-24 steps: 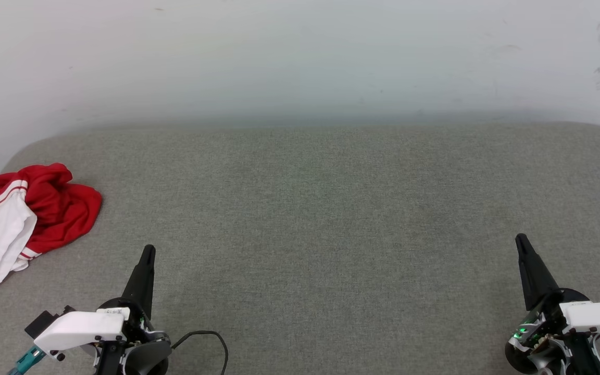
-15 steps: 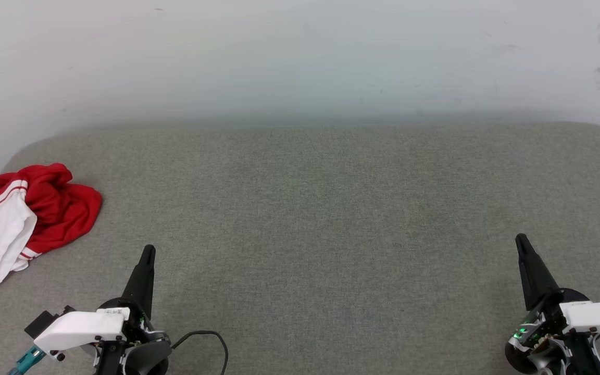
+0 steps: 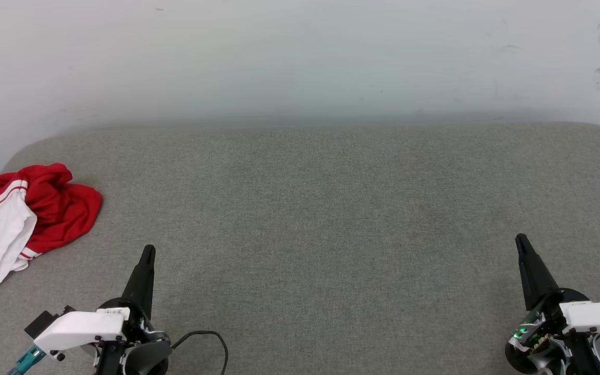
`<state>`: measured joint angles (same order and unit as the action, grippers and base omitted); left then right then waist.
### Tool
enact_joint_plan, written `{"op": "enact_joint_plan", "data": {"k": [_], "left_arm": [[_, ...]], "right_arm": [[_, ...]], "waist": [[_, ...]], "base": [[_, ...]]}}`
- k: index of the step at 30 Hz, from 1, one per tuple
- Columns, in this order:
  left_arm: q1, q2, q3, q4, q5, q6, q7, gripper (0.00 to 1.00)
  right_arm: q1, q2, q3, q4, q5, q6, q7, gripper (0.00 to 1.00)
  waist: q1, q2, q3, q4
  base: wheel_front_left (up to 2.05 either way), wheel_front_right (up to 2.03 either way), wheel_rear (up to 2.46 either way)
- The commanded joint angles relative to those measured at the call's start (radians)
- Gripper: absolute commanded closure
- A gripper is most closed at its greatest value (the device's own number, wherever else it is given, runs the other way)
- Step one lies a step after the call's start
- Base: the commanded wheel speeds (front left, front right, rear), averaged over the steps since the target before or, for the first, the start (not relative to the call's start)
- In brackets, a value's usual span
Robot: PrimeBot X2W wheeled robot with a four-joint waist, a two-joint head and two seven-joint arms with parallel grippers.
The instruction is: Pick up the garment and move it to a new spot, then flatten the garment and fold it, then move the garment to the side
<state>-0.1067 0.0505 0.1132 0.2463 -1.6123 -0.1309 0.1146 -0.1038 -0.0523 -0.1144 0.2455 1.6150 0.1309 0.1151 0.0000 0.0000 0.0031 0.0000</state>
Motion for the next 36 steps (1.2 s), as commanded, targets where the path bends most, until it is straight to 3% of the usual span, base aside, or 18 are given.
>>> {"op": "enact_joint_plan", "data": {"k": [1, 4, 5, 16, 23, 36], "left_arm": [[-0.006, -0.001, 0.002, -0.001, -0.001, -0.002, 0.002, 1.00], [-0.006, -0.001, 0.002, -0.001, -0.001, -0.002, 0.002, 1.00], [0.001, 0.000, 0.000, 0.003, 0.000, 0.000, -0.001, 0.00], [0.032, -0.003, -0.006, -0.002, 0.043, 0.000, -0.041, 0.00], [0.029, -0.002, 0.013, -0.027, 0.152, 0.007, -0.070, 0.00], [0.040, -0.002, -0.009, -0.124, 0.422, 0.083, -0.126, 0.00]], "right_arm": [[-0.011, 0.003, 0.000, 0.001, -0.005, 0.000, 0.001, 1.00], [-0.011, 0.003, 0.000, 0.001, -0.005, 0.000, 0.001, 1.00], [0.002, 0.000, 0.000, 0.003, 0.000, 0.000, -0.001, 0.00], [0.036, 0.001, 0.002, 0.009, -0.058, 0.000, -0.041, 0.00], [0.041, 0.001, 0.000, -0.029, -0.171, 0.000, -0.070, 0.00], [0.053, 0.001, 0.004, -0.121, -0.468, 0.000, -0.126, 0.00]], "waist": [[0.0000, 0.0000, 0.000, 0.000], [0.0000, 0.0000, 0.000, 0.000], [0.0000, 0.0000, 0.000, 0.000], [0.0000, 0.0000, 0.002, 0.000], [0.0000, 0.0000, 0.004, 0.000], [0.0000, 0.0000, 0.005, 0.002]], "base": [[0.00, 0.00, 0.00], [0.00, 0.00, 0.00], [0.00, 0.00, 0.00], [0.00, 0.00, 0.00], [0.00, 0.00, 0.00], [0.00, 0.00, 0.00]]}}
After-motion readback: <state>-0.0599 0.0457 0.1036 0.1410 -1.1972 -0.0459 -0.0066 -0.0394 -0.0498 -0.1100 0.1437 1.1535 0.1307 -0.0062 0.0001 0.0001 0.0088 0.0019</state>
